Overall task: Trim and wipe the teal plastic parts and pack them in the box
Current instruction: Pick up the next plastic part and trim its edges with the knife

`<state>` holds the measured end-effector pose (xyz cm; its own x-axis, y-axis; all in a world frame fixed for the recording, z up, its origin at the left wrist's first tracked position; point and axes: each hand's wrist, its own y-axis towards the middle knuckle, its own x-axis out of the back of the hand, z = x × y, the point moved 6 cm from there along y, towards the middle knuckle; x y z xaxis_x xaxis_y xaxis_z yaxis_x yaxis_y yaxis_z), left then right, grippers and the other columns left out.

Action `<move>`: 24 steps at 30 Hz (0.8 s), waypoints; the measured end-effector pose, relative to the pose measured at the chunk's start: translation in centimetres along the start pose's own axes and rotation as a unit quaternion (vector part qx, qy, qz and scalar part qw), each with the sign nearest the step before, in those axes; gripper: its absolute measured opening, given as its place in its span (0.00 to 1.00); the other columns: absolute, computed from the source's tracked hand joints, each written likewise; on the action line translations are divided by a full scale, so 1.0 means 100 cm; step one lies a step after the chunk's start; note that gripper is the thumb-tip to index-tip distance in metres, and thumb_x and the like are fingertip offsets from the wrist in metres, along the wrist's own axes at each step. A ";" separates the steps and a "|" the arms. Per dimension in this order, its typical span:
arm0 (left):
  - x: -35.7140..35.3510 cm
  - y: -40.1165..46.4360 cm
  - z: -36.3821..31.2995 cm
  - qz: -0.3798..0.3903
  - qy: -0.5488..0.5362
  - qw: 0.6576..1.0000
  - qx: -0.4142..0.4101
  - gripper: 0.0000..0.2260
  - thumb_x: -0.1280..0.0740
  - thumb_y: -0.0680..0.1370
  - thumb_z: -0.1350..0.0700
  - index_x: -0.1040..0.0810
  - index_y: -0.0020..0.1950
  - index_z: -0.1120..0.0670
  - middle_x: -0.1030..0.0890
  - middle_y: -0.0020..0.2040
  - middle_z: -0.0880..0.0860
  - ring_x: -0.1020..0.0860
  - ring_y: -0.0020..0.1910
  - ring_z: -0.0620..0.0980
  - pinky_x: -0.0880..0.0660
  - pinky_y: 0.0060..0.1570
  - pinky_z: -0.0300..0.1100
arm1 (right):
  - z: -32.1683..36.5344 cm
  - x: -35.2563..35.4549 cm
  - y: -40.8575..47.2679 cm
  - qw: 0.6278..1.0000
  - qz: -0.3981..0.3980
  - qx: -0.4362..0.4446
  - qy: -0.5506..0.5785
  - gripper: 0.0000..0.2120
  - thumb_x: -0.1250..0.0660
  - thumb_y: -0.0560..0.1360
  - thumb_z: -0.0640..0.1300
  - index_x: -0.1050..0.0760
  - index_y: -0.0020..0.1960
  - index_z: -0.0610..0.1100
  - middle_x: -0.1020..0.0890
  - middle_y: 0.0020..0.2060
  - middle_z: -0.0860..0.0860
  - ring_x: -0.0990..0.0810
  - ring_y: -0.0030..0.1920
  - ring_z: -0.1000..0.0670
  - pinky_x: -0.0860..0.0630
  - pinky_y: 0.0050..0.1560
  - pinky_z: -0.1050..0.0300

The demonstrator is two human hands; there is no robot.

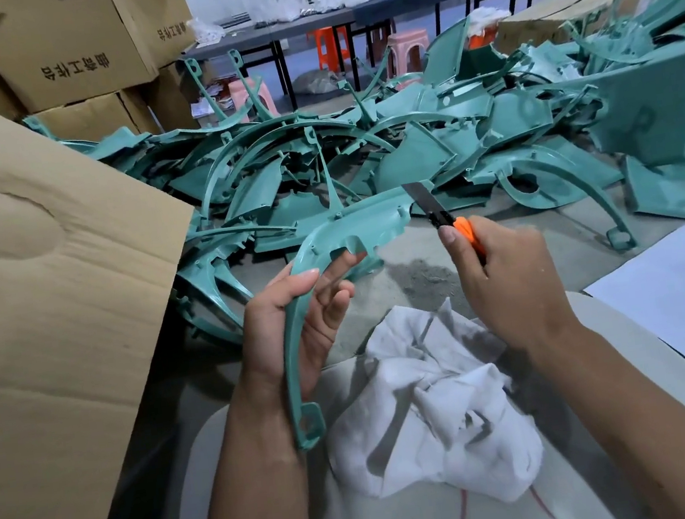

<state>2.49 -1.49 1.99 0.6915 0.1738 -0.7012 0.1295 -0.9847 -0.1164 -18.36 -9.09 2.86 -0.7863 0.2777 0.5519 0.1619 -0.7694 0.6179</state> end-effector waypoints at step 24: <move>-0.008 0.006 0.022 0.024 -0.174 0.981 0.077 0.20 0.40 0.77 0.63 0.27 0.66 0.74 0.21 0.65 0.66 0.16 0.38 0.50 0.18 0.37 0.35 | 0.020 -0.011 -0.010 0.987 0.070 0.067 0.125 0.19 0.39 0.84 0.51 0.30 0.37 0.44 0.31 0.25 0.53 0.31 0.27 0.49 0.37 0.30 0.58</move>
<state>0.45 -2.22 0.90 0.4053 0.1388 -0.9036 -0.0255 -0.9863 -0.1629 -16.50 -7.50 2.78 -0.8703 0.0112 0.4923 0.3437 -0.7022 0.6235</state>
